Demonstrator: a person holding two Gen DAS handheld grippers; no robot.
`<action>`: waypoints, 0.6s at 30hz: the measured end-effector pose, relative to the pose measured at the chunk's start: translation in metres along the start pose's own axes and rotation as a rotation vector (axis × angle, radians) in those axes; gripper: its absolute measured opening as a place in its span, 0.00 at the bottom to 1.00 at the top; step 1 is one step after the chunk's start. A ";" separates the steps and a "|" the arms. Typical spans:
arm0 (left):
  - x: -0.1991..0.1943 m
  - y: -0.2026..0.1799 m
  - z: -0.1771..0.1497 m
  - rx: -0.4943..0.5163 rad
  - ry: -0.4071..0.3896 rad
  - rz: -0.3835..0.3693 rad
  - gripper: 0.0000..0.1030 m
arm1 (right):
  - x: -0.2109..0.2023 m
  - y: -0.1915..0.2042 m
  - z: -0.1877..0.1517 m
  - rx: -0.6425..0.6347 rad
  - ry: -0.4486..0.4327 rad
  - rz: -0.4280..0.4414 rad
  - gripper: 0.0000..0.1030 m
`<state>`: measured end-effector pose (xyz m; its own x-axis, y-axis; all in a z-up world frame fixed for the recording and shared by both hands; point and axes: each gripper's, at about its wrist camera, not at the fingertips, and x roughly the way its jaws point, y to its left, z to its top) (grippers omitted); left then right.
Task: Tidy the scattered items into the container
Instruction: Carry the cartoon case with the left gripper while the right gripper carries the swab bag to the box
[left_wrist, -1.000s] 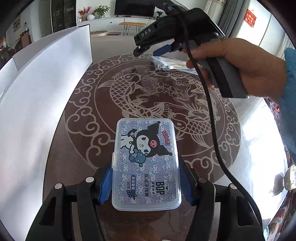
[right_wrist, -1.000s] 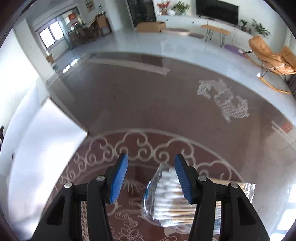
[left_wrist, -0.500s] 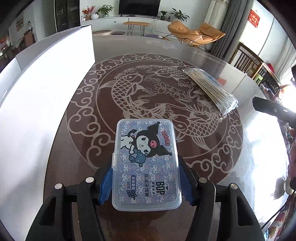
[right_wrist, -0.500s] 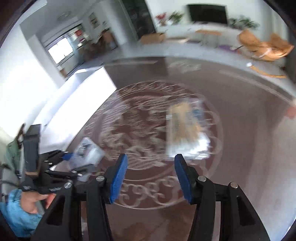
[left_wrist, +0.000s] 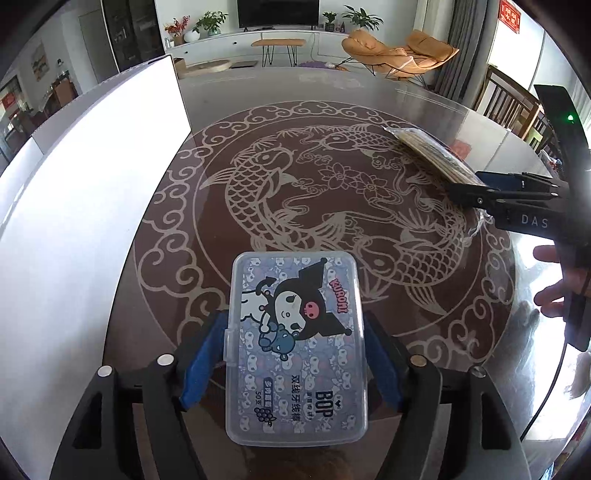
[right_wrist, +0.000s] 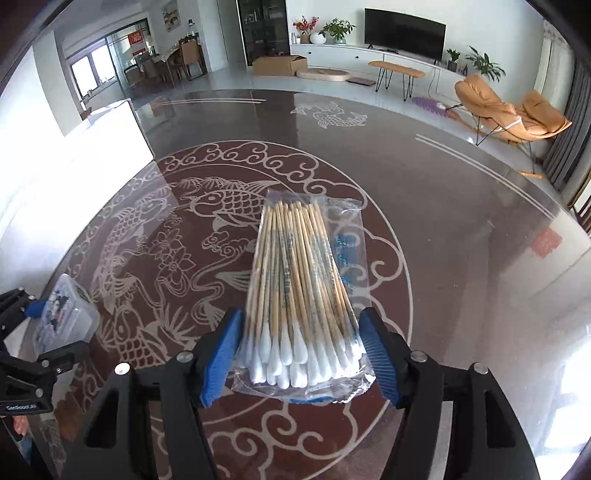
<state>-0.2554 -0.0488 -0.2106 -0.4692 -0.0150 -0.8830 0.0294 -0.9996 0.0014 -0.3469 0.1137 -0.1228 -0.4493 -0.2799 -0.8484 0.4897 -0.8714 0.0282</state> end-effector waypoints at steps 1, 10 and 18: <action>0.000 0.000 0.000 -0.005 -0.006 0.001 0.77 | 0.005 0.000 0.000 -0.002 0.005 -0.015 0.68; -0.002 0.007 0.003 -0.040 -0.026 -0.036 0.59 | 0.018 0.000 0.000 -0.008 0.014 -0.049 0.47; -0.033 0.001 -0.011 -0.042 -0.069 -0.081 0.59 | -0.023 0.006 -0.031 0.076 -0.042 0.038 0.42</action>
<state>-0.2300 -0.0486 -0.1868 -0.5313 0.0623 -0.8449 0.0251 -0.9957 -0.0892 -0.3106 0.1276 -0.1193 -0.4632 -0.3282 -0.8232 0.4495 -0.8876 0.1010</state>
